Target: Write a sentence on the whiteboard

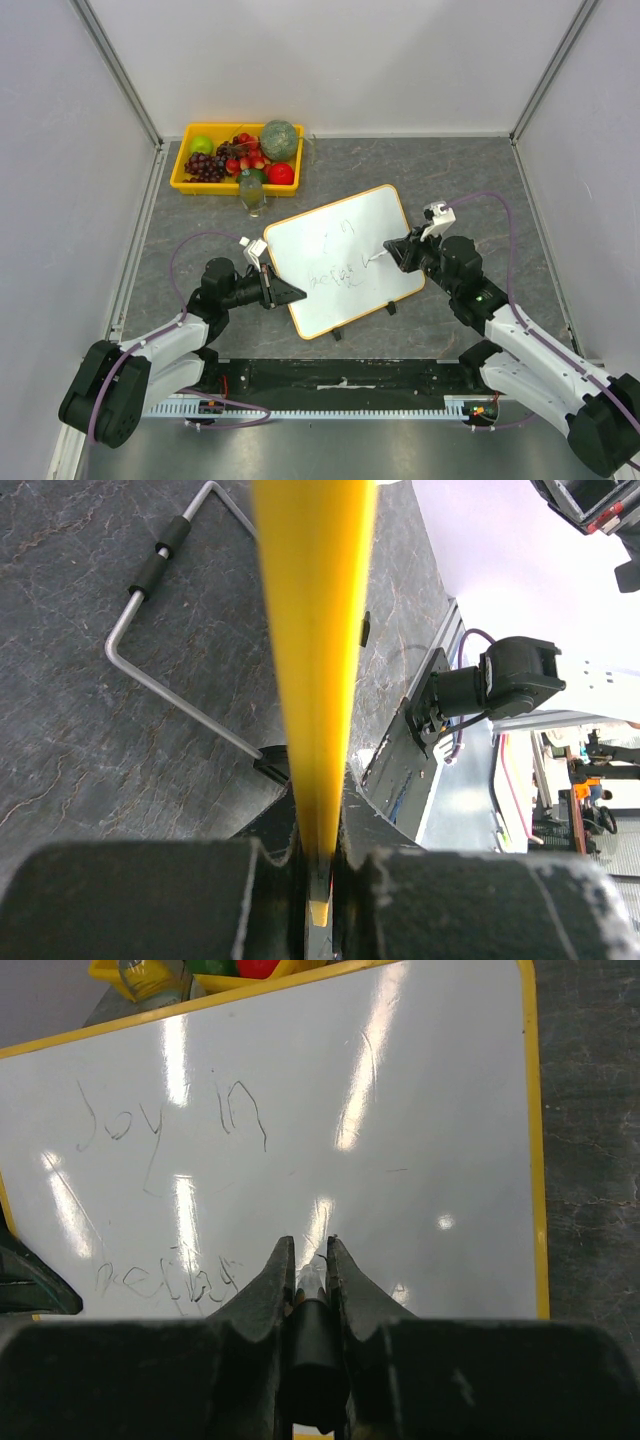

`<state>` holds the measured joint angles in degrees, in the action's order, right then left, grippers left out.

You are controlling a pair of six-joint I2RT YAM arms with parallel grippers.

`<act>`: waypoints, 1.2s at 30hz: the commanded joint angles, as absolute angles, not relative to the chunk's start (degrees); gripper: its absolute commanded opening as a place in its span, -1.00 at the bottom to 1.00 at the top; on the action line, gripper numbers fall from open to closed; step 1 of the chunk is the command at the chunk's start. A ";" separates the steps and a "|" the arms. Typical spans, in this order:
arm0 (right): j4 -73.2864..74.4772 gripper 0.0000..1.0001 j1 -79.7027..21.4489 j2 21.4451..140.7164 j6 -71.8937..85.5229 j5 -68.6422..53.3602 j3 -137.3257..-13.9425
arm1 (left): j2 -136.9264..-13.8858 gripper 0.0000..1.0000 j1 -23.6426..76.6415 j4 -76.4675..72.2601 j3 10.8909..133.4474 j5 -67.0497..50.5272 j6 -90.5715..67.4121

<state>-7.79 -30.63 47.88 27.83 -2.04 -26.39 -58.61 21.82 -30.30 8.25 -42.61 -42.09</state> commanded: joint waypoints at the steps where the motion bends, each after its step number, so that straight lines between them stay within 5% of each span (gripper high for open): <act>1: -7.21 -1.00 -30.41 47.55 26.63 1.76 -28.83 | -60.21 -0.96 21.09 -22.41 7.65 -34.01 -37.09; 36: -3.08 -1.00 -30.50 46.32 25.75 -1.67 -21.71 | -60.29 -0.96 21.18 -22.59 7.65 -34.45 -36.91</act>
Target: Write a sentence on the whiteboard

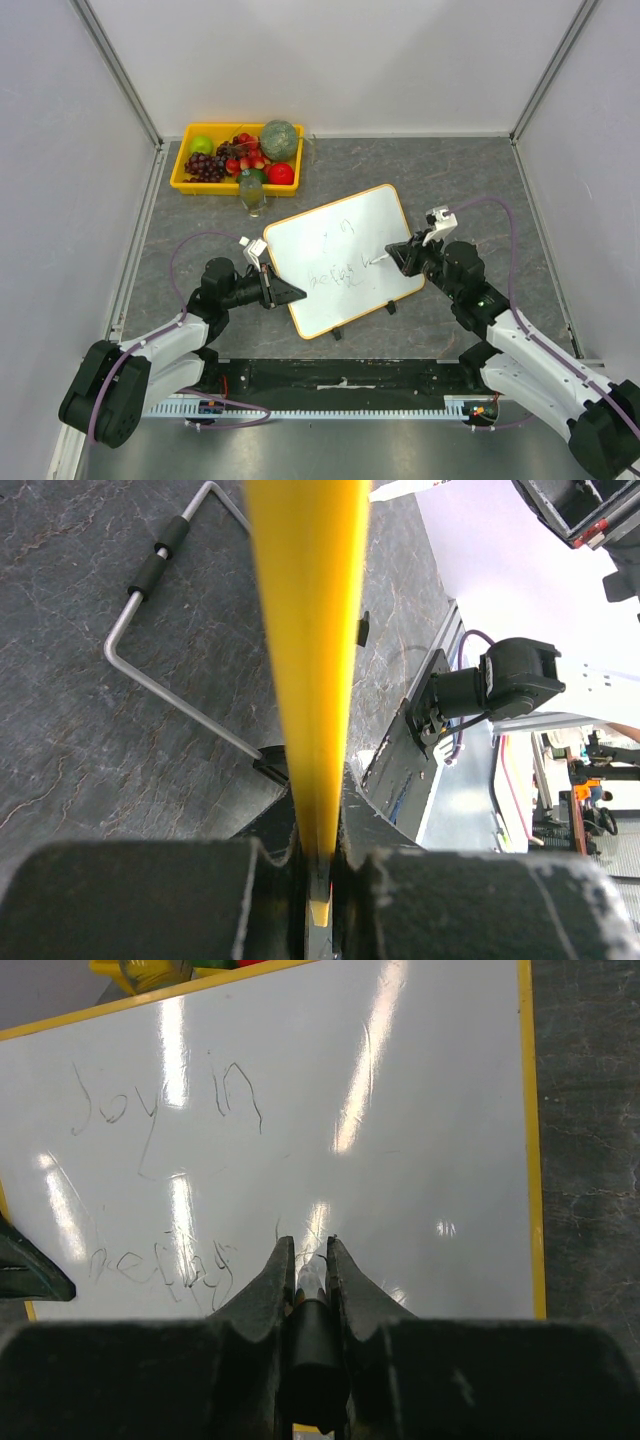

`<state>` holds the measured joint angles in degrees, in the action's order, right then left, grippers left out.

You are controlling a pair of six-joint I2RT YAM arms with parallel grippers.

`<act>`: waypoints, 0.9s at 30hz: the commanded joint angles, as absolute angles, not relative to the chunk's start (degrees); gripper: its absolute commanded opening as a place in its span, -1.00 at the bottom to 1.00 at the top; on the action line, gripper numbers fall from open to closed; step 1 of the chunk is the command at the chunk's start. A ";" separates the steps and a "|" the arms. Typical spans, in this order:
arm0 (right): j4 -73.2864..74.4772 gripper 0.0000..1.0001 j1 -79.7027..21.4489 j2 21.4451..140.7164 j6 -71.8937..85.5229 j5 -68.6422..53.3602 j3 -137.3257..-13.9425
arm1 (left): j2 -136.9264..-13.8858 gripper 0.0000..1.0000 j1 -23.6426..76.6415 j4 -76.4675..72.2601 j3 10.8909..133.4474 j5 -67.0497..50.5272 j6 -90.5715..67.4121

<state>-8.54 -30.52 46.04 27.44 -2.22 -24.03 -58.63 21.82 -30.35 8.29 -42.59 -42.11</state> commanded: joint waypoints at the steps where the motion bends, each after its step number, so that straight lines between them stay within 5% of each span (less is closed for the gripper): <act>1: -2.99 -1.00 -30.50 46.32 25.75 -1.15 -21.53 | -60.29 -0.96 21.09 -22.59 7.65 -34.45 -36.91; 27: -8.17 -1.00 -30.50 51.95 27.42 3.78 -28.83 | -60.47 -0.96 21.10 -23.03 7.47 -34.89 -36.83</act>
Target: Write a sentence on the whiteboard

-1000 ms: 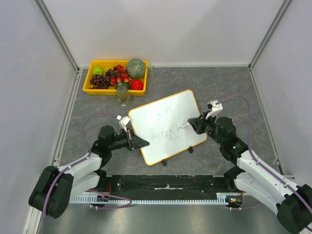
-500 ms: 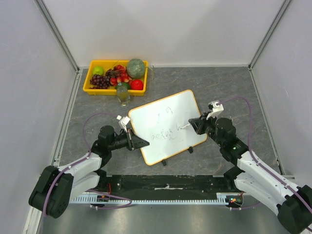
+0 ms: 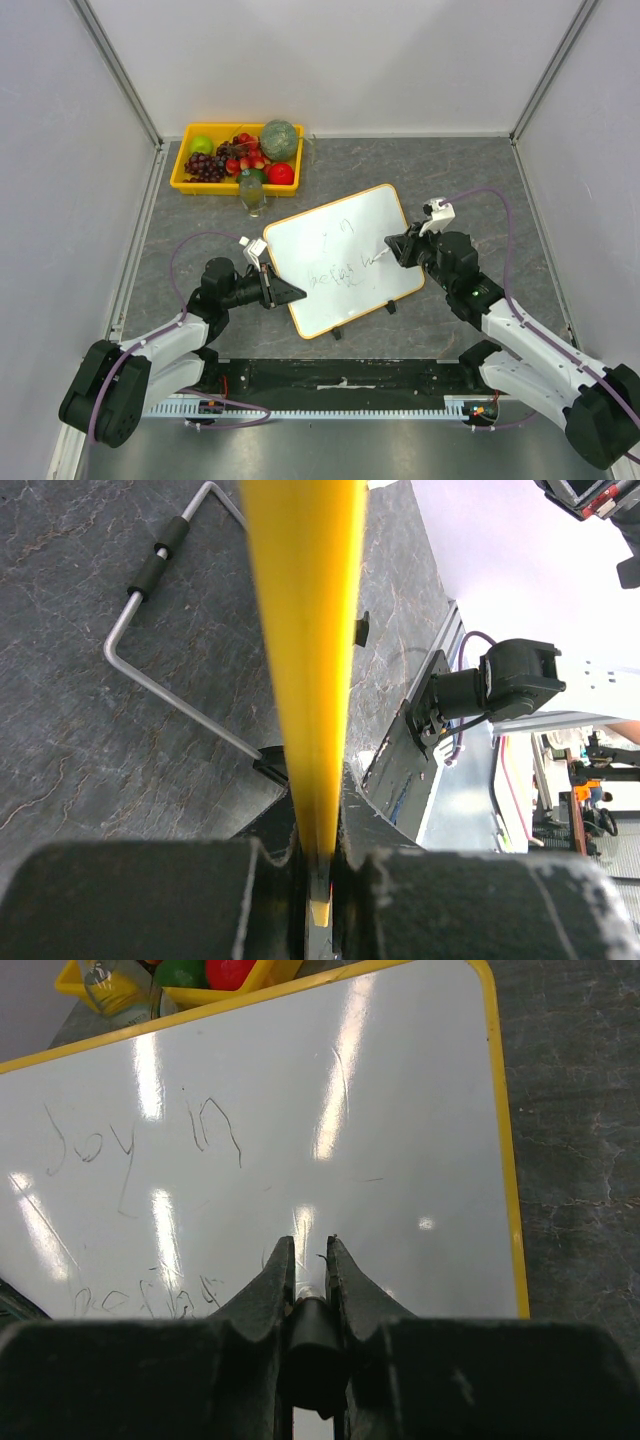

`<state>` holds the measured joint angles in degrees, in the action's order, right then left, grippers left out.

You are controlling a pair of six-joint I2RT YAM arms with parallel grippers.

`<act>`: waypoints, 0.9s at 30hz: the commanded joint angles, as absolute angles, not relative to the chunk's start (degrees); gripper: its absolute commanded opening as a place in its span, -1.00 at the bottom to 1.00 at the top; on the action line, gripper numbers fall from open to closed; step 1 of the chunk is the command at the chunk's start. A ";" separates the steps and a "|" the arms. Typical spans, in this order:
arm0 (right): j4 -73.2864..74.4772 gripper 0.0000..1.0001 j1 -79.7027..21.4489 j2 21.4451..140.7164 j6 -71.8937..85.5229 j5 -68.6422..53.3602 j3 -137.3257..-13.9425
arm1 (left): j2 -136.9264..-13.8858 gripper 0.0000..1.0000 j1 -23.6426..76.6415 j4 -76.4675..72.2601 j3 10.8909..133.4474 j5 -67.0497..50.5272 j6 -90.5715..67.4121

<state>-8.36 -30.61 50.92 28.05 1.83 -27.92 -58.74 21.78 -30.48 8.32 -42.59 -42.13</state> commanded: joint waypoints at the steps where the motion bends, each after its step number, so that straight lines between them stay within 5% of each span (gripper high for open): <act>1: -8.17 -1.00 -30.50 51.94 27.60 3.61 -28.92 | -60.47 -0.96 21.09 -23.03 7.47 -34.89 -36.83; 27: -11.95 -1.00 -30.50 52.12 29.09 0.18 -28.57 | -60.73 -0.96 21.09 -23.38 7.47 -35.16 -36.83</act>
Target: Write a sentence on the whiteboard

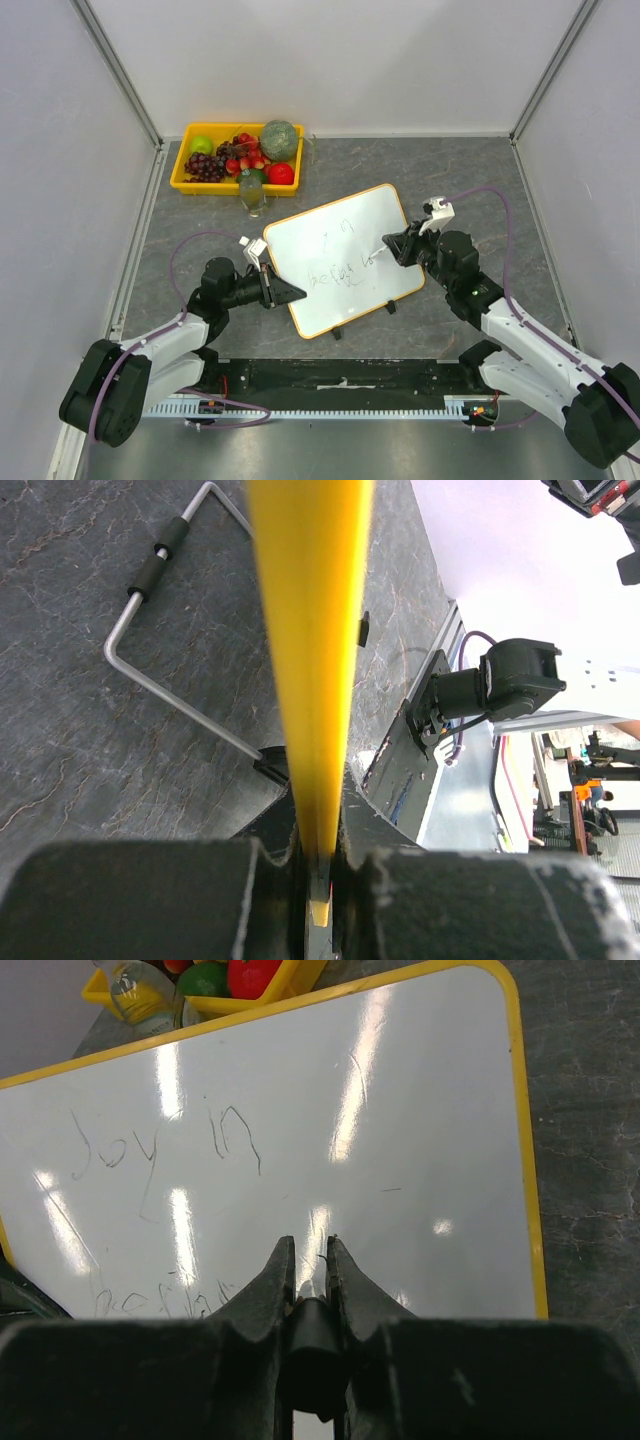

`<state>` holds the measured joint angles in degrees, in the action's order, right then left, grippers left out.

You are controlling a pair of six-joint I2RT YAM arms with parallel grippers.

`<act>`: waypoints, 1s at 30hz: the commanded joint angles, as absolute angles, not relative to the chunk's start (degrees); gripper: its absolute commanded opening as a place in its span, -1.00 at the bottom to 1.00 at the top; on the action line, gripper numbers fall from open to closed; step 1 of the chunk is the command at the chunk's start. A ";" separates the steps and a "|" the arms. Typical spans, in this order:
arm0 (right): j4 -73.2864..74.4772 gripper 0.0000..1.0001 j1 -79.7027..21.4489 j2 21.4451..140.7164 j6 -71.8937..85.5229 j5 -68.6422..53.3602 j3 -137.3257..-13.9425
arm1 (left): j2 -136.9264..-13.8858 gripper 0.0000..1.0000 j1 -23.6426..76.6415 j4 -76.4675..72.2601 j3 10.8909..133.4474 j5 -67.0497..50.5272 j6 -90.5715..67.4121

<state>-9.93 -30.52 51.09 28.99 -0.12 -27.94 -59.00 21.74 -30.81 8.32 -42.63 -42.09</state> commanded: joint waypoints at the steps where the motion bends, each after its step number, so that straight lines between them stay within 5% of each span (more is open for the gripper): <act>1: -12.13 -1.00 -30.50 52.12 29.00 0.18 -28.48 | -60.73 -0.96 21.18 -23.38 7.38 -35.07 -36.83; 30: -10.37 -1.00 -28.65 50.89 27.51 1.93 -25.32 | -60.82 -0.96 21.09 -23.47 7.47 -35.25 -36.74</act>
